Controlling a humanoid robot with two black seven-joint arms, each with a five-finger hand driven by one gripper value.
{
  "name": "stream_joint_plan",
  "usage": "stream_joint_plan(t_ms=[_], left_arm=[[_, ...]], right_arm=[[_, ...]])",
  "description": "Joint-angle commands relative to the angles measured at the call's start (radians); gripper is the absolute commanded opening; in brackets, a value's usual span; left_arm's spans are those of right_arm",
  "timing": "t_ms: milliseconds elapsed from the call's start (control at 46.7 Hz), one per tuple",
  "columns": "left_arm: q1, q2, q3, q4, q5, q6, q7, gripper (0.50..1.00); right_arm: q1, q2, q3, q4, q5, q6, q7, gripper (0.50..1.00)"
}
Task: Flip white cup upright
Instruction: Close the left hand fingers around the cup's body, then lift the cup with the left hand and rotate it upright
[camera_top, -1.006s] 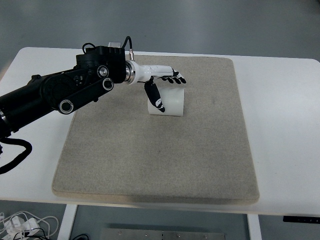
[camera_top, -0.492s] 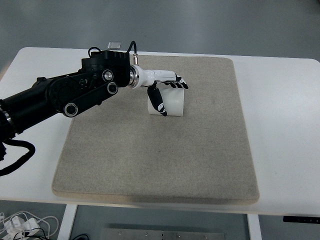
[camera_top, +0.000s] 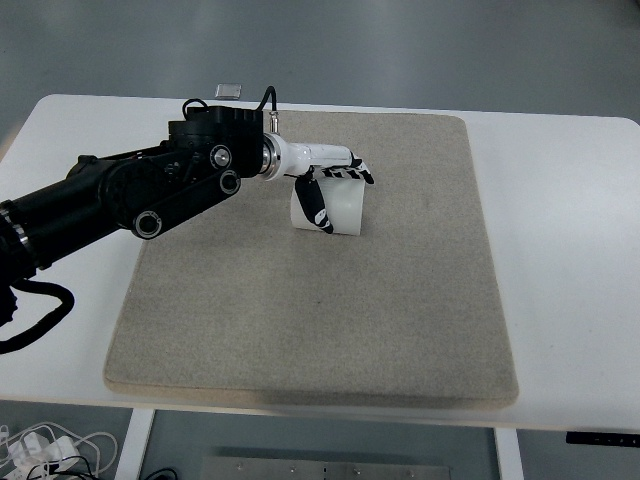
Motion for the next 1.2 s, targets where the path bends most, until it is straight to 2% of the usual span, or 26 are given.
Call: stream_joint_plan(t_ms=[0, 107, 278, 663, 792, 1177], left_arm=[[-0.003, 0.001, -0.009, 0.000, -0.015, 0.004, 0.000, 0.606], [-0.009, 0.001, -0.026, 0.010, -0.030, 0.004, -0.001, 0.574], [-0.017, 0.007, -0.089, 0.055, -0.159, -0.001, -0.003, 0.572], [-0.025, 0.027, -0.209, 0.165, -0.647, -0.005, -0.020, 0.566], [-0.002, 0.031, -0.255, 0.181, -0.739, -0.005, -0.075, 0.563], [0.089, 0.031, -0.287, 0.201, -0.933, -0.017, -0.305, 0.561]], right_arm=[[0.000, 0.000, 0.000, 0.000, 0.000, 0.000, 0.000, 0.952], [0.000, 0.000, 0.000, 0.000, 0.000, 0.000, 0.000, 0.952], [0.000, 0.000, 0.000, 0.000, 0.000, 0.000, 0.000, 0.952], [0.000, 0.000, 0.000, 0.000, 0.000, 0.000, 0.000, 0.952], [0.000, 0.000, 0.000, 0.000, 0.000, 0.000, 0.001, 0.952], [0.000, 0.000, 0.000, 0.000, 0.000, 0.000, 0.000, 0.952]])
